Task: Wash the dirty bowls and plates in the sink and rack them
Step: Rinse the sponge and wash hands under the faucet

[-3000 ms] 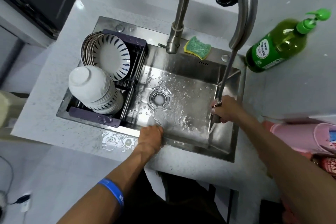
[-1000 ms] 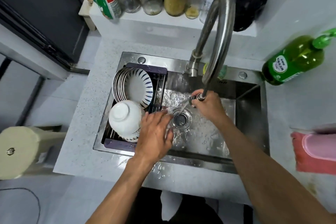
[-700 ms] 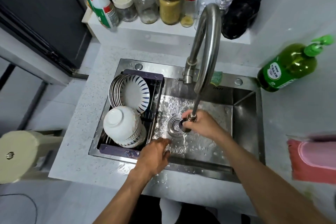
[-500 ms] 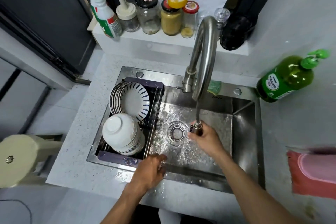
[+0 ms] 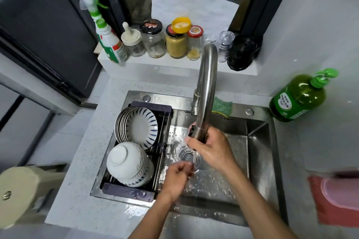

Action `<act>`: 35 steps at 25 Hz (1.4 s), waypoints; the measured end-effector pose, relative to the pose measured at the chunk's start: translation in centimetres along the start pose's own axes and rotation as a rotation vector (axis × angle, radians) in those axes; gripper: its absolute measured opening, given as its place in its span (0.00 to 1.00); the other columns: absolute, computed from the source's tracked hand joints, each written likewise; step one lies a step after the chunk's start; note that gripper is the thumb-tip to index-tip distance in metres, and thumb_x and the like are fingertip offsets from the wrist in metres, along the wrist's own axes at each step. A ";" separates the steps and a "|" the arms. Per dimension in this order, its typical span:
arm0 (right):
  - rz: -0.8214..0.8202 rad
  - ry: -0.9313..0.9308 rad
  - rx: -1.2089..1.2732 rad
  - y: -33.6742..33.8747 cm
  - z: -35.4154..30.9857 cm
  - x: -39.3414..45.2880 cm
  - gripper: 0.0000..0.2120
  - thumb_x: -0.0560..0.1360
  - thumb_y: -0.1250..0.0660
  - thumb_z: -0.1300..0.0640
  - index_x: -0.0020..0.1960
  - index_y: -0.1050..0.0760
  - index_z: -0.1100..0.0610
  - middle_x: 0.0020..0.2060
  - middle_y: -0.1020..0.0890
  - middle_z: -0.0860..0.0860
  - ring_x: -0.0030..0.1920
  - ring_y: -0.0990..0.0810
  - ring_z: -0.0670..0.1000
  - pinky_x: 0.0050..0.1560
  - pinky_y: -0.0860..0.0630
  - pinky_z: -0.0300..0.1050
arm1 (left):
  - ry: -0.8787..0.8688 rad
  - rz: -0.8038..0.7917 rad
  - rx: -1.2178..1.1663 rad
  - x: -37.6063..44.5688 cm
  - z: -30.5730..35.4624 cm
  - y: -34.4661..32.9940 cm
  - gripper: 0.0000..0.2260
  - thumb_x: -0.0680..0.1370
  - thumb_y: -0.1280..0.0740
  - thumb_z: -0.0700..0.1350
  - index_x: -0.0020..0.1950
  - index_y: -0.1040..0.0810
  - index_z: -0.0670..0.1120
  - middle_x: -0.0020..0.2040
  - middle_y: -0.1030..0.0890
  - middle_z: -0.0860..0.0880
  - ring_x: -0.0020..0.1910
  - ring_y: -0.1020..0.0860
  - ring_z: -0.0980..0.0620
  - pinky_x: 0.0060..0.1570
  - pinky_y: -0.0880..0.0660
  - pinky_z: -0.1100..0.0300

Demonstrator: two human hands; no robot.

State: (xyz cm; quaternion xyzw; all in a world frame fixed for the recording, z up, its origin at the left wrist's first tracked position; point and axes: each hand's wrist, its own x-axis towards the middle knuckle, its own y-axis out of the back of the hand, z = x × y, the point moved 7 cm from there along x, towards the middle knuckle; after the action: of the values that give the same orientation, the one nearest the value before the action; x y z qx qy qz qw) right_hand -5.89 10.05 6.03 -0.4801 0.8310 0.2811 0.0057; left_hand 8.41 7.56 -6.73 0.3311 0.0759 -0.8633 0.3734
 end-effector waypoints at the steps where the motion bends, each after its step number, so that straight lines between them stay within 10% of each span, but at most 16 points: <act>1: 0.005 -0.003 0.016 -0.1 0.1 0.1 0.13 0.70 0.27 0.44 0.40 0.28 0.51 0.37 0.19 0.50 0.36 0.20 0.47 0.42 0.19 0.47 | 0.061 0.013 -0.283 1.0 1.7 -1.1 0.11 0.82 0.37 0.46 0.45 0.17 0.45 0.41 0.15 0.47 0.43 0.20 0.46 0.49 0.23 0.51; 4: -0.026 -0.026 0.058 -0.1 0.3 0.8 0.16 0.67 0.27 0.39 0.46 0.26 0.48 0.41 0.18 0.47 0.42 0.18 0.45 0.47 0.18 0.49 | 0.099 -0.061 -0.673 2.7 6.5 -4.2 0.11 0.80 0.37 0.48 0.45 0.18 0.45 0.42 0.16 0.45 0.43 0.18 0.49 0.48 0.20 0.54; 11: 0.121 0.041 -0.025 0.7 -0.9 1.4 0.10 0.65 0.30 0.48 0.39 0.21 0.54 0.31 0.17 0.48 0.33 0.18 0.45 0.38 0.19 0.48 | 0.113 0.044 -0.554 4.5 5.7 -2.4 0.08 0.72 0.33 0.45 0.45 0.20 0.41 0.39 0.18 0.44 0.39 0.20 0.46 0.36 0.22 0.57; 19: -0.047 0.038 0.116 -2.9 -1.0 5.4 0.09 0.69 0.28 0.59 0.48 0.19 0.53 0.43 0.15 0.55 0.42 0.16 0.49 0.45 0.17 0.43 | 0.185 0.134 -0.390 4.2 3.0 1.1 0.10 0.82 0.41 0.38 0.53 0.20 0.38 0.44 0.18 0.40 0.34 0.21 0.50 0.32 0.24 0.61; 25: -0.060 -0.057 0.027 -3.5 2.3 4.2 0.07 0.70 0.28 0.58 0.45 0.21 0.47 0.38 0.17 0.49 0.40 0.18 0.47 0.46 0.19 0.48 | 0.153 0.132 -0.323 4.3 2.9 1.9 0.13 0.82 0.43 0.36 0.55 0.19 0.38 0.51 0.15 0.38 0.47 0.16 0.43 0.47 0.18 0.51; 35: -0.012 0.006 -0.029 -1.6 3.3 5.3 0.04 0.72 0.30 0.62 0.45 0.20 0.55 0.38 0.17 0.53 0.37 0.19 0.47 0.43 0.20 0.49 | 0.161 0.150 -0.312 3.4 4.1 3.0 0.10 0.83 0.41 0.37 0.58 0.20 0.41 0.49 0.17 0.42 0.41 0.21 0.49 0.30 0.23 0.64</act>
State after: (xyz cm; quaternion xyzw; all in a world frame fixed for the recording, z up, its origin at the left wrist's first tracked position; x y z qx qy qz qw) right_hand -8.36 6.77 1.05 -0.4857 0.8240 0.2918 -0.0021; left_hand 6.70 1.87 -5.37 0.3419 0.2138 -0.7815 0.4760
